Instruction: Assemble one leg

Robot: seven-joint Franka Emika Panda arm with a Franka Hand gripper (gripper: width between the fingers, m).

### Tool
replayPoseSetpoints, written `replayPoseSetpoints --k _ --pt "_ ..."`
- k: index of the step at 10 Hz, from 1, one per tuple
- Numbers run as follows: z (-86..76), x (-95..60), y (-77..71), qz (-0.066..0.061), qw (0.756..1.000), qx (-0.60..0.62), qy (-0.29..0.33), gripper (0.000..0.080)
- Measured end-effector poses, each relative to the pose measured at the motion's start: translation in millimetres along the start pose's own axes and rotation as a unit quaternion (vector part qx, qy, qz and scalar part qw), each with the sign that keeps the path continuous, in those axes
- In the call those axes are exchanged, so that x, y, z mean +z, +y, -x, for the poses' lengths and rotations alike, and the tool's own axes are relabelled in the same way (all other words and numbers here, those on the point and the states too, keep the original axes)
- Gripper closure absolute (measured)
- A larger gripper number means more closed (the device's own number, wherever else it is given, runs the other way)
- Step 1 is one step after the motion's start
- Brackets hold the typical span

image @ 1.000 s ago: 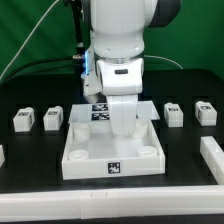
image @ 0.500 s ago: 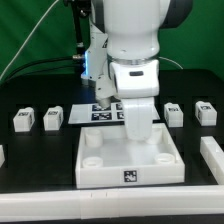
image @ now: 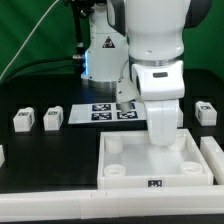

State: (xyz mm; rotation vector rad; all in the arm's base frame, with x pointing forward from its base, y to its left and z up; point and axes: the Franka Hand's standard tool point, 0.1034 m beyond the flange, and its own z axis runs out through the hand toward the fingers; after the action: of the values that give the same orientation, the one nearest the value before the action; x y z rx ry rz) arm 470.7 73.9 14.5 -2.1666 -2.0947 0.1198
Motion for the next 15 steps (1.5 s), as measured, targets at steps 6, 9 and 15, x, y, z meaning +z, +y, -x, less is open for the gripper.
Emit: replayPoseSetpoints --k 6,9,15 --pt "-13.4 -2.5 14.3 0.006 1.0 0.001 0.005 0.0726" --pt "-13.4 -1.9 13.3 0.005 1.0 0.005 0.005 0.05" --pt "-13.0 -1.7 13.2 0.005 1.0 0.006 0.005 0.0153"
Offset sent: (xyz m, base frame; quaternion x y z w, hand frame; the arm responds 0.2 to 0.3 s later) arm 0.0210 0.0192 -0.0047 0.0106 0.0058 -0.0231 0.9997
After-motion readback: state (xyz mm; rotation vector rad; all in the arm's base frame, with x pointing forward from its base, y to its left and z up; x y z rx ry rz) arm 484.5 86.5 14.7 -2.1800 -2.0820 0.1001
